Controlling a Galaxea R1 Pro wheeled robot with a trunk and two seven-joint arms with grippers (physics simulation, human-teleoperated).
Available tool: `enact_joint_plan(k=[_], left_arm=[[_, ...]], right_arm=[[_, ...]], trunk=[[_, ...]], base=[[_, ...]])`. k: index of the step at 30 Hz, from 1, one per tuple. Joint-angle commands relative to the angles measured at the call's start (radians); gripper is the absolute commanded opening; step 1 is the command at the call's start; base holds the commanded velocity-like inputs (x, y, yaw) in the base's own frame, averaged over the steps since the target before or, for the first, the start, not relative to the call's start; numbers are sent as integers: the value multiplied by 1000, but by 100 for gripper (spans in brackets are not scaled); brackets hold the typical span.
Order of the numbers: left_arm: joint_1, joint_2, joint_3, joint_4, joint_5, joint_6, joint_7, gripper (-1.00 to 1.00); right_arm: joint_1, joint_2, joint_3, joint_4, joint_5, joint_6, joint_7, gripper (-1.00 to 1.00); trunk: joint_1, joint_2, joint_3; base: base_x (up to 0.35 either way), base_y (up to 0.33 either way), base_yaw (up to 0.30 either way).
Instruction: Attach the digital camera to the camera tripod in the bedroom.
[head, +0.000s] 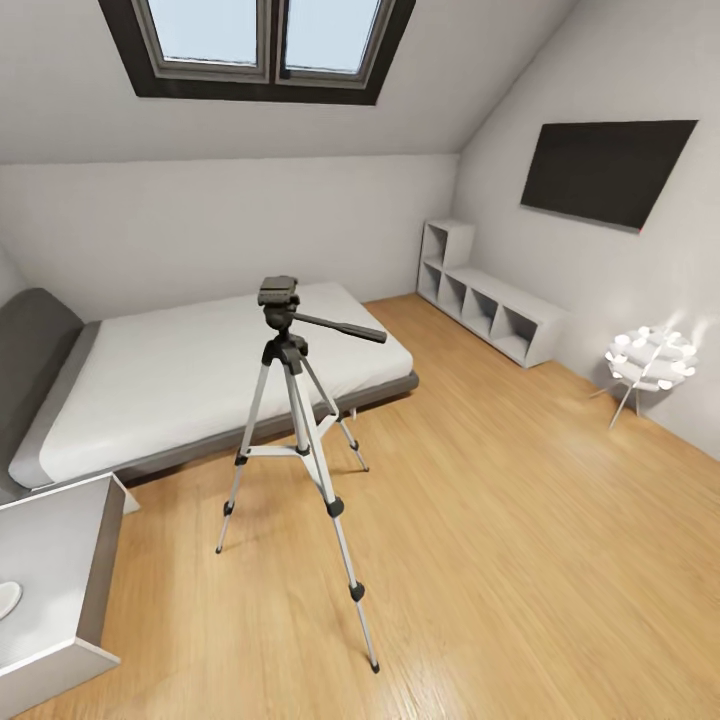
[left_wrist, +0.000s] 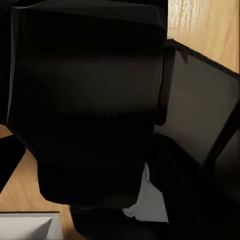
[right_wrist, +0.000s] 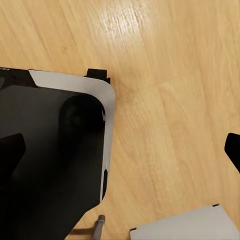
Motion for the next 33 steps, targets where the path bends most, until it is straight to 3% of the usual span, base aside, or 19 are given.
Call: enact_joint_plan(k=[1, 17, 33], left_arm=[[-1, -1, -8, 2, 9, -4, -2, -100], [-1, -1, -9, 4, 10, -3, -1, -100], [0, 28, -8, 5, 14, -4, 1, -100]], right_arm=[[-1, 0, -4, 3, 10, -6, 2, 100], [-1, -1, -4, 3, 10, -6, 0, 100], [-1, -1, -4, 3, 10, -10, -9, 100]], trunk=[[0, -2, -2], [0, -2, -2], [0, -2, -10]], base=[[0, 0, 0], [138, 0, 0], [8, 0, 0]])
